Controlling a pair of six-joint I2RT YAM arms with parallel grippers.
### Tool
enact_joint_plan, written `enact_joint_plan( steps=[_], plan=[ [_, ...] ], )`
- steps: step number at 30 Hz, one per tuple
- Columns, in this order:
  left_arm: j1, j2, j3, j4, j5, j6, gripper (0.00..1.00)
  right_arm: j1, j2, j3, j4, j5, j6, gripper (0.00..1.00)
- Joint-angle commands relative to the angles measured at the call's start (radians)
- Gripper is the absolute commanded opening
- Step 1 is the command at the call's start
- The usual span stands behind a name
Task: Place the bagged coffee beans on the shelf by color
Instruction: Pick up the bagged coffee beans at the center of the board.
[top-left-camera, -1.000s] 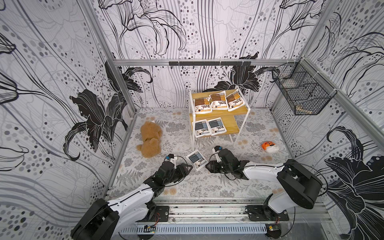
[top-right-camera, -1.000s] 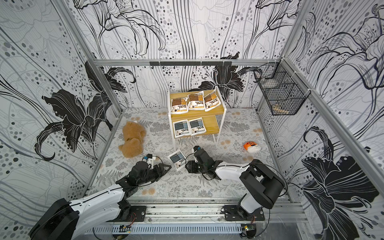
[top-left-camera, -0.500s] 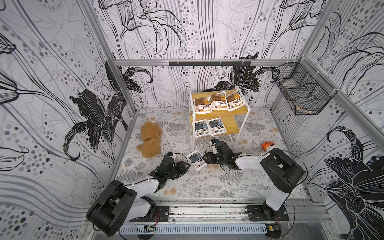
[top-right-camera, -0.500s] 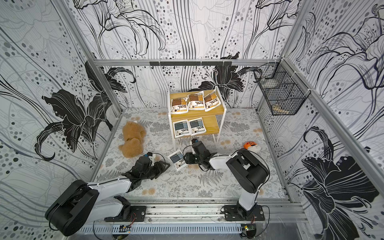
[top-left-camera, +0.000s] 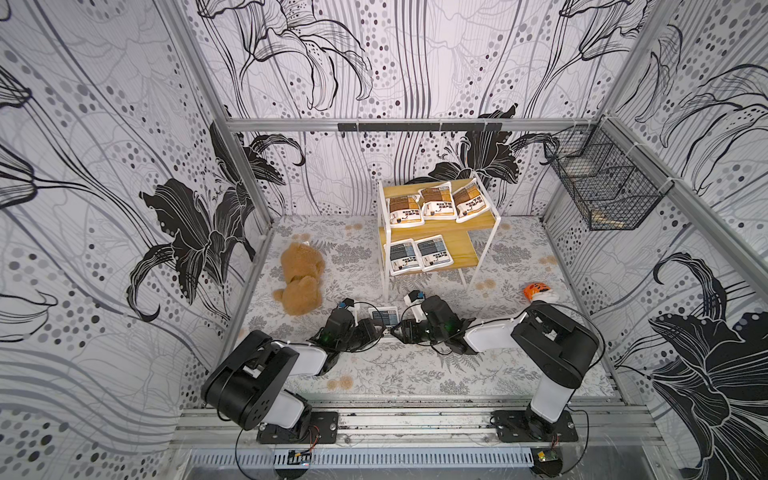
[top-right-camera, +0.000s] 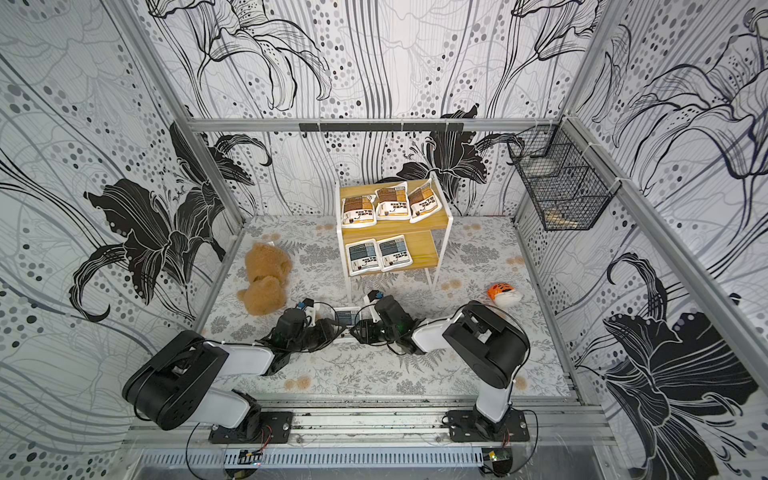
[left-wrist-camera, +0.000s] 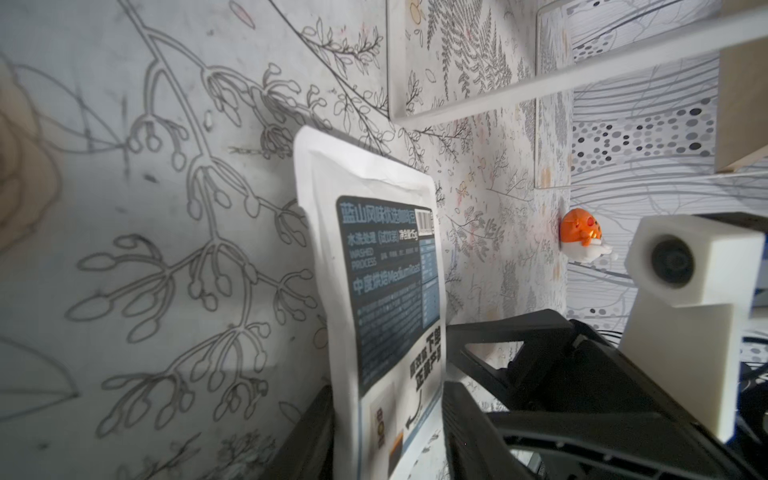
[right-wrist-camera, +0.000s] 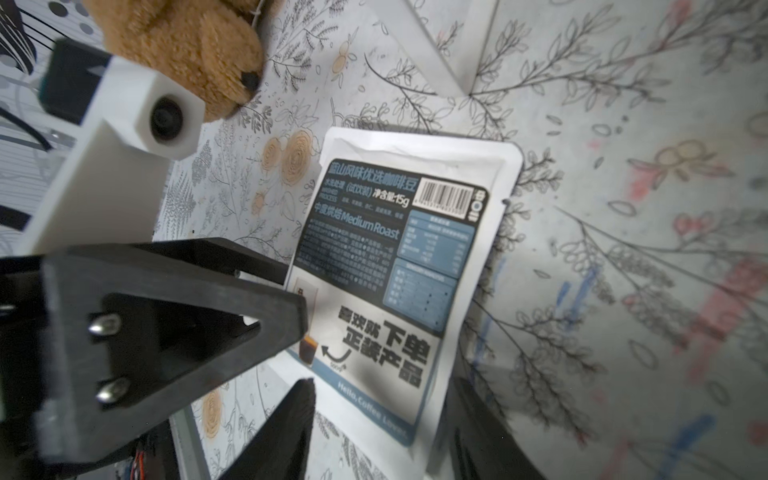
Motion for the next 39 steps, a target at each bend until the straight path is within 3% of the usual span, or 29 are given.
enact_joint_plan(
  steps=[1, 4, 13, 18, 23, 28, 31, 39],
  plan=[
    [0.007, 0.017, -0.041, 0.058, 0.024, -0.003, 0.34, 0.003, 0.008, -0.044, -0.075, -0.019, 0.039, 0.56],
    [0.007, 0.019, -0.053, 0.069, 0.038, -0.005, 0.25, 0.003, 0.003, -0.049, -0.076, -0.017, 0.044, 0.56],
    [0.007, -0.043, -0.058, 0.068, 0.073, -0.024, 0.13, 0.002, -0.110, -0.113, -0.122, 0.013, 0.061, 0.58],
    [0.002, -0.111, -0.077, 0.097, 0.134, -0.078, 0.08, -0.005, -0.283, -0.194, -0.162, 0.023, 0.100, 0.60],
    [-0.015, -0.285, -0.107, 0.097, 0.136, -0.180, 0.09, -0.059, -0.513, -0.278, -0.242, -0.013, 0.165, 0.63],
    [-0.102, -0.461, -0.064, 0.029, 0.052, -0.274, 0.09, -0.113, -0.799, -0.334, -0.340, -0.031, 0.250, 0.73],
    [-0.182, -0.513, -0.029, 0.044, -0.040, -0.335, 0.10, -0.114, -0.921, -0.335, -0.365, -0.028, 0.299, 0.73],
    [-0.385, -0.433, 0.098, 0.164, -0.296, -0.390, 0.11, -0.113, -1.031, -0.241, -0.406, -0.042, 0.329, 0.73]
  ],
)
